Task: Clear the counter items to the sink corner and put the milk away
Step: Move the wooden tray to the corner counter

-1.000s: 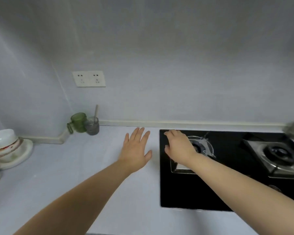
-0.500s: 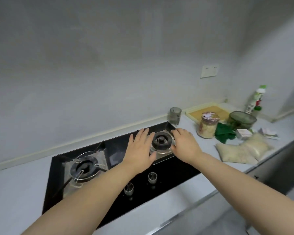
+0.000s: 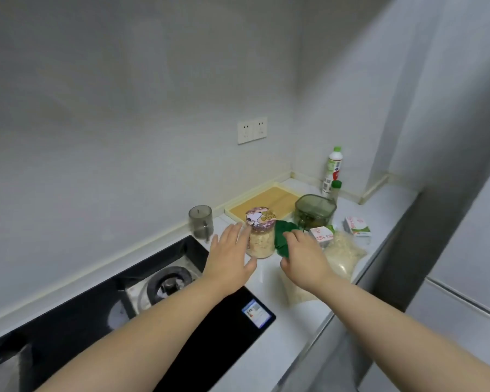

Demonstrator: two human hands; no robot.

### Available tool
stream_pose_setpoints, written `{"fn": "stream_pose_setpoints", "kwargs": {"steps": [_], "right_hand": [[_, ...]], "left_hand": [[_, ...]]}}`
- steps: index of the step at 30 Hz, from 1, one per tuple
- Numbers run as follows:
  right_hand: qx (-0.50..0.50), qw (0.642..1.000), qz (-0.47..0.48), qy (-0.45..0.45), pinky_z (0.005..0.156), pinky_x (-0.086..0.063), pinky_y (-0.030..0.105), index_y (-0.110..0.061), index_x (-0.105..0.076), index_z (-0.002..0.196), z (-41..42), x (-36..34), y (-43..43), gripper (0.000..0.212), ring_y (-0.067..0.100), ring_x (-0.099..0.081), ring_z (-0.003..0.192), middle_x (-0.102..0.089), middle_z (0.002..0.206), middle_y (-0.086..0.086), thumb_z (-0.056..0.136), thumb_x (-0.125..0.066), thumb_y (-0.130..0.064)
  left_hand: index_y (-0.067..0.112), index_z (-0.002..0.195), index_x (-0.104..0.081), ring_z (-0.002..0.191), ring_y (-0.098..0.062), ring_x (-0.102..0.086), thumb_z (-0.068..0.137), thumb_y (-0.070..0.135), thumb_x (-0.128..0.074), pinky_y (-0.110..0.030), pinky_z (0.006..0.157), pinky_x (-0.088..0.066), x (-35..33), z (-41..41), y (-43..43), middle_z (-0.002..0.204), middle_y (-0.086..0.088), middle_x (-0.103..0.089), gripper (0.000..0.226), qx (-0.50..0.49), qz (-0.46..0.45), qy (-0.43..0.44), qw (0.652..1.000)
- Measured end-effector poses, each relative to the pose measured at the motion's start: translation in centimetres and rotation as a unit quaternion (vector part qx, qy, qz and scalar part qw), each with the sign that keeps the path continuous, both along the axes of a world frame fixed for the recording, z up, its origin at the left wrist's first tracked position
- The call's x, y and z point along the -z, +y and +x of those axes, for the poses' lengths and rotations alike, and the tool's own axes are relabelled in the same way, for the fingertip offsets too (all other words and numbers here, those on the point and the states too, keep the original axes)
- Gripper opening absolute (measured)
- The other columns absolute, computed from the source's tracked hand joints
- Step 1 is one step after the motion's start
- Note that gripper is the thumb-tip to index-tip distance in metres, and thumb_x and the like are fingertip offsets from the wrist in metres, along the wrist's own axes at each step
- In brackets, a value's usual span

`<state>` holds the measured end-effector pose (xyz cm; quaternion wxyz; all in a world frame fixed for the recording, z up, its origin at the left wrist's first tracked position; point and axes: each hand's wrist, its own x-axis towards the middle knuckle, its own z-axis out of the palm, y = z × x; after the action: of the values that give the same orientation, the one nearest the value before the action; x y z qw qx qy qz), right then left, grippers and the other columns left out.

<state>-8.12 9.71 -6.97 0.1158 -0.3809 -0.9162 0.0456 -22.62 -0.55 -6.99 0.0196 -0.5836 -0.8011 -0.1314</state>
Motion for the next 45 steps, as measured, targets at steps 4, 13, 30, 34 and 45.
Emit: {"fn": "stream_pose_setpoints", "kwargs": {"steps": [4, 13, 30, 34, 45], "right_hand": [[0.015, 1.000, -0.010, -0.006, 0.104, -0.031, 0.033, -0.010, -0.036, 0.138, -0.2, -0.2, 6.8, 0.055, 0.025, -0.039, 0.125, -0.043, 0.135, 0.008, 0.086, -0.049, -0.023], [0.021, 0.999, -0.041, -0.006, 0.104, -0.033, 0.032, -0.010, -0.038, 0.137, -0.8, -0.1, 20.1, 0.053, 0.025, -0.041, 0.121, -0.045, 0.133, 0.007, 0.087, -0.049, -0.021], [-0.140, 0.977, -0.147, -0.064, 0.103, -0.037, 0.036, -0.007, -0.035, 0.138, -12.4, 4.6, 38.7, 0.052, 0.026, -0.038, 0.123, -0.041, 0.137, 0.011, 0.089, -0.048, -0.021], [-0.109, 0.970, -0.204, -0.079, 0.103, -0.037, 0.038, -0.008, -0.030, 0.141, -14.9, 6.3, 41.7, 0.057, 0.027, -0.037, 0.126, -0.038, 0.139, 0.011, 0.090, -0.048, -0.024], [0.081, 0.942, -0.283, -0.158, 0.111, -0.025, 0.044, -0.007, -0.021, 0.143, -17.6, 9.6, 52.1, 0.055, 0.033, -0.029, 0.132, -0.026, 0.146, 0.014, 0.098, -0.032, -0.036]], "left_hand": [[0.018, 0.149, -0.014, 0.145, -0.019, -0.006, 0.094, 0.039, -0.042, -0.044, 0.117, -0.012, 1.6, -1.0, 8.2, 0.158, -0.003, -0.008, 0.066, -0.008, 0.002, -0.056, 0.998], [0.017, 0.148, -0.019, 0.143, -0.020, -0.012, 0.095, 0.036, -0.038, -0.039, 0.117, -0.013, 2.1, -2.5, 21.1, 0.155, -0.003, -0.019, 0.059, -0.003, -0.024, -0.039, 0.999], [0.014, 0.144, -0.031, 0.136, -0.025, -0.029, 0.099, 0.039, -0.034, -0.037, 0.111, -0.029, 4.7, -9.4, 33.9, 0.148, -0.008, -0.034, 0.052, -0.175, -0.125, -0.114, 0.970], [0.006, 0.144, -0.028, 0.133, -0.031, -0.035, 0.098, 0.036, -0.039, -0.036, 0.103, -0.035, 5.7, -12.1, 35.7, 0.147, -0.015, -0.032, 0.055, -0.272, -0.156, -0.256, 0.914], [0.004, 0.145, -0.026, 0.120, -0.034, -0.050, 0.100, 0.030, -0.037, -0.043, 0.104, -0.040, 9.6, -16.9, 37.1, 0.138, -0.022, -0.044, 0.053, -0.360, -0.243, -0.508, 0.743]]}}
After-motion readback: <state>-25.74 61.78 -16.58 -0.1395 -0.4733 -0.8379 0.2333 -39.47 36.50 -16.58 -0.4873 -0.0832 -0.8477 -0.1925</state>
